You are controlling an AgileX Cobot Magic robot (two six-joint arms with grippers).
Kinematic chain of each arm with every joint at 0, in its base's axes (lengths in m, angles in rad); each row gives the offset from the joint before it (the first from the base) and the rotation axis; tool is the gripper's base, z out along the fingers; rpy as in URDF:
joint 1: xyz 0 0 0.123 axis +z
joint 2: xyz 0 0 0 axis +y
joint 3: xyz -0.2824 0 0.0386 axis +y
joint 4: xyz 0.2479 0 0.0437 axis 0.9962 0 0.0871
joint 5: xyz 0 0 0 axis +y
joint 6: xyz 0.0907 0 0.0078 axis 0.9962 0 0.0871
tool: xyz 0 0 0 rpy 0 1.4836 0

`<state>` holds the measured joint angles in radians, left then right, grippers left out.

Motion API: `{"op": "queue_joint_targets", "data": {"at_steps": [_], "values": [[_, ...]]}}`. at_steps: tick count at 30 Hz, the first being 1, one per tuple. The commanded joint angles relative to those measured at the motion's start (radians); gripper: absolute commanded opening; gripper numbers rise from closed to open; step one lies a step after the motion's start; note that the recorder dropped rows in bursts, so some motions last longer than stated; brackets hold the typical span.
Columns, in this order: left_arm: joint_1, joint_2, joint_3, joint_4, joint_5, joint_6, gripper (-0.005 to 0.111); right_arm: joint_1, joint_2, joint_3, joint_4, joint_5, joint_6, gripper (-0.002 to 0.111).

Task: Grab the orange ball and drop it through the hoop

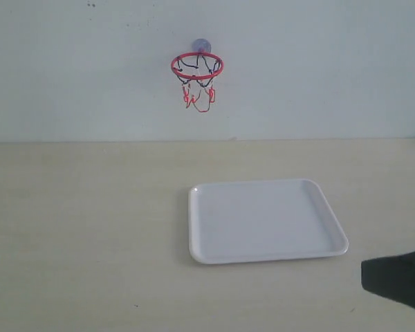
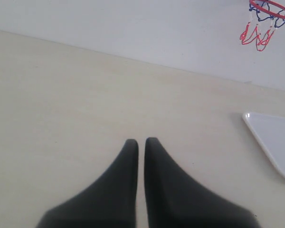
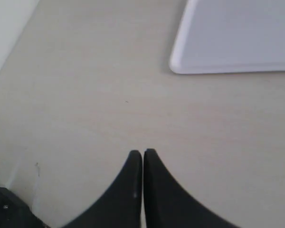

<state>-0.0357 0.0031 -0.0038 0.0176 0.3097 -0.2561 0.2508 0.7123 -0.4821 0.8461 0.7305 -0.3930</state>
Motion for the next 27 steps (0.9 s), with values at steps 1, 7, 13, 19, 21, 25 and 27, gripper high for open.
{"op": "queue_joint_targets", "data": {"at_steps": [1, 7, 13, 19, 21, 25, 27], "values": [[0.003, -0.003, 0.004, 0.001, -0.004, -0.006, 0.004, 0.002, -0.024, 0.143, 0.004, -0.156, -0.032, 0.0], [0.003, -0.003, 0.004, 0.001, -0.004, -0.006, 0.004, 0.002, -0.22, 0.332, 0.067, -0.36, -0.027, 0.0], [0.003, -0.003, 0.004, 0.001, -0.004, -0.006, 0.004, 0.002, -0.52, 0.439, 0.062, -0.429, -0.013, 0.0], [0.003, -0.003, 0.004, 0.001, -0.004, -0.006, 0.004, 0.002, -0.697, 0.482, 0.062, -0.491, -0.028, 0.0], [0.003, -0.003, 0.004, 0.001, -0.004, -0.006, 0.004, 0.002, -0.712, 0.482, 0.034, -0.476, -0.028, 0.0], [0.003, -0.003, 0.004, 0.001, -0.004, -0.006, 0.004, 0.002, -0.712, 0.482, 0.034, -0.478, -0.047, 0.0], [0.003, -0.003, 0.004, 0.001, -0.004, -0.006, 0.004, 0.002, -0.712, 0.482, 0.039, -0.478, -0.047, 0.0]]}}
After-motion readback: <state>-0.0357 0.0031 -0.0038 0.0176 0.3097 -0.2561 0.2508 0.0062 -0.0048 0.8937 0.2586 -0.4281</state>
